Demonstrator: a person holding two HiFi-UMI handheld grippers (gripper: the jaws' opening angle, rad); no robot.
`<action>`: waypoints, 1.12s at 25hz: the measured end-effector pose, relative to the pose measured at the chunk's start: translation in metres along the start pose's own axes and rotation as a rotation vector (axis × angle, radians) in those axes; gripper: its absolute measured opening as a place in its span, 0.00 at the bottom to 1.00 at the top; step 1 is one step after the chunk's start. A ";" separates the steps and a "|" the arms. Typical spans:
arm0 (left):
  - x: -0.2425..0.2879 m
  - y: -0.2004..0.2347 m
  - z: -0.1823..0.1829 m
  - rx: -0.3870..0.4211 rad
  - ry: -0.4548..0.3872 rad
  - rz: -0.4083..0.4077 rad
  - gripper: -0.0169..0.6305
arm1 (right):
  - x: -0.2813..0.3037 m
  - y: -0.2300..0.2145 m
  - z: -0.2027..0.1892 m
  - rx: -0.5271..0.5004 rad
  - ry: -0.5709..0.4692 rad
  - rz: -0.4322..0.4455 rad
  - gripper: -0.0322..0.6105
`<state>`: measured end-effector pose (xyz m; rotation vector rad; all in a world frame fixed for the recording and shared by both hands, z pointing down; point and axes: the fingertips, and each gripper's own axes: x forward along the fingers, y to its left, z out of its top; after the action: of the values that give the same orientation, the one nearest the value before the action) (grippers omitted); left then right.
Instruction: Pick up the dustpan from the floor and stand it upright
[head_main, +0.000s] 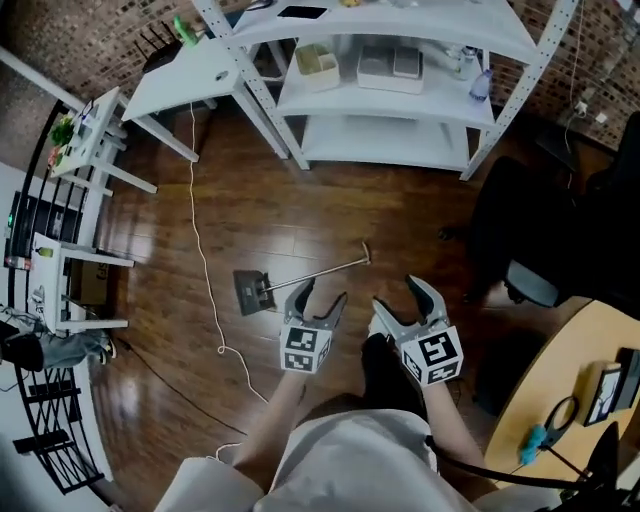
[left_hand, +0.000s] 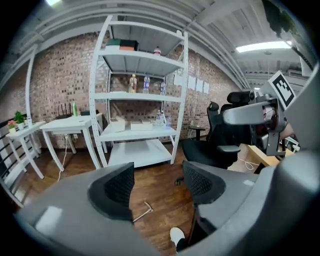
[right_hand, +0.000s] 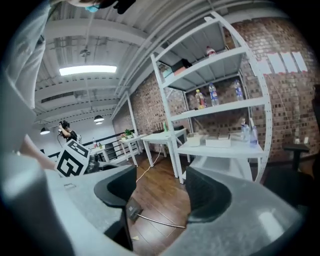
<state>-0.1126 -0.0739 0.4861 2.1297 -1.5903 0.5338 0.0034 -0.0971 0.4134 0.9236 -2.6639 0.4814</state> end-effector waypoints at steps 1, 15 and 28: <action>0.019 0.003 -0.009 0.005 0.038 -0.017 0.54 | 0.008 -0.013 -0.010 0.023 0.023 -0.013 0.51; 0.235 0.012 -0.236 0.144 0.462 -0.224 0.49 | 0.097 -0.098 -0.208 0.208 0.287 -0.099 0.51; 0.421 0.060 -0.464 0.265 0.564 -0.304 0.47 | 0.207 -0.129 -0.406 0.274 0.389 -0.080 0.51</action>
<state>-0.0807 -0.1704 1.1079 2.0878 -0.9091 1.1634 -0.0093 -0.1439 0.8847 0.8966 -2.2370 0.9216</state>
